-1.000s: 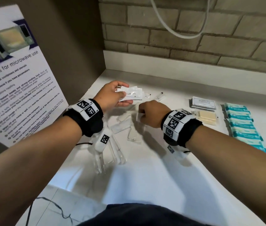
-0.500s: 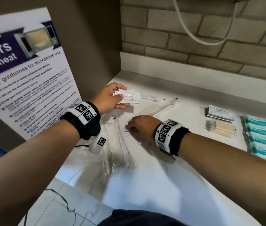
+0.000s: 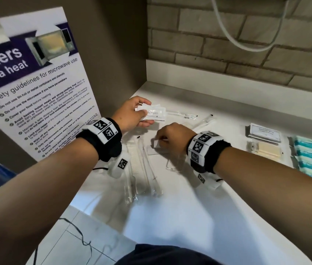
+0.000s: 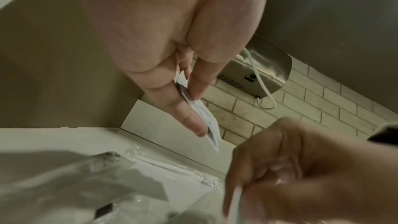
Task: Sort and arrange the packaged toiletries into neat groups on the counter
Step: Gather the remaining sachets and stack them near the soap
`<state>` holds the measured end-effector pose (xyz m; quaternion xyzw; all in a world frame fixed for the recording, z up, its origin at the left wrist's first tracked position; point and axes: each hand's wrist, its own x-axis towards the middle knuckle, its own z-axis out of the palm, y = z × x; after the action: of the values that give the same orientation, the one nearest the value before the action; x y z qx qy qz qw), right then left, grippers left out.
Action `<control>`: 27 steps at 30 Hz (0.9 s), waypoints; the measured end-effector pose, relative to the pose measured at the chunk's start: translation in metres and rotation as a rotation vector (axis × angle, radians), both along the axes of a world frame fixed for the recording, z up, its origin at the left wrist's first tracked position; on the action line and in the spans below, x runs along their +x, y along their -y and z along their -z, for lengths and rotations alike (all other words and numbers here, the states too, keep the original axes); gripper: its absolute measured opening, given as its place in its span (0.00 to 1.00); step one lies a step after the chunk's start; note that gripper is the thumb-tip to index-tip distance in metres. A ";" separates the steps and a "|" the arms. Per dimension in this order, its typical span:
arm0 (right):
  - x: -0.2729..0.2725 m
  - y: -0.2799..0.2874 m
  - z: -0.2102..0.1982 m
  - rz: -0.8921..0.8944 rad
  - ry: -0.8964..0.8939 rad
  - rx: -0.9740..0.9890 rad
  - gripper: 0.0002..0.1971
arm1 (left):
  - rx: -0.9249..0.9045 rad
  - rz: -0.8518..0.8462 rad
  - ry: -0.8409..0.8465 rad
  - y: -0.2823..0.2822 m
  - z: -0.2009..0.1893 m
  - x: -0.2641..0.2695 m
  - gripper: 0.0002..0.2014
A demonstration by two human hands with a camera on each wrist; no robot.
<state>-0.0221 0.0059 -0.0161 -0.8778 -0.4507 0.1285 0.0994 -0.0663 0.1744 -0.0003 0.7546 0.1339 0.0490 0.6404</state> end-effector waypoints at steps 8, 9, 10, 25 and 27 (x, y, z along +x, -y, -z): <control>0.017 0.019 -0.015 0.183 -0.158 0.194 0.09 | 0.035 -0.038 -0.001 -0.001 0.002 0.004 0.16; 0.017 0.019 -0.015 0.204 -0.185 0.229 0.08 | 0.049 -0.028 -0.001 0.000 0.002 0.004 0.18; 0.017 0.019 -0.016 0.217 -0.216 0.265 0.07 | 0.064 -0.017 -0.001 0.000 0.002 0.003 0.20; 0.031 -0.002 -0.043 0.216 -0.124 0.401 0.04 | -0.253 0.141 -0.078 0.020 -0.004 -0.004 0.09; 0.027 -0.004 -0.038 0.223 -0.109 0.418 0.05 | -0.148 0.179 -0.085 0.018 0.000 -0.004 0.08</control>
<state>0.0054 0.0095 0.0219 -0.8741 -0.3617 0.0679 0.3169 -0.0702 0.1560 0.0001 0.7156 0.0963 -0.0506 0.6900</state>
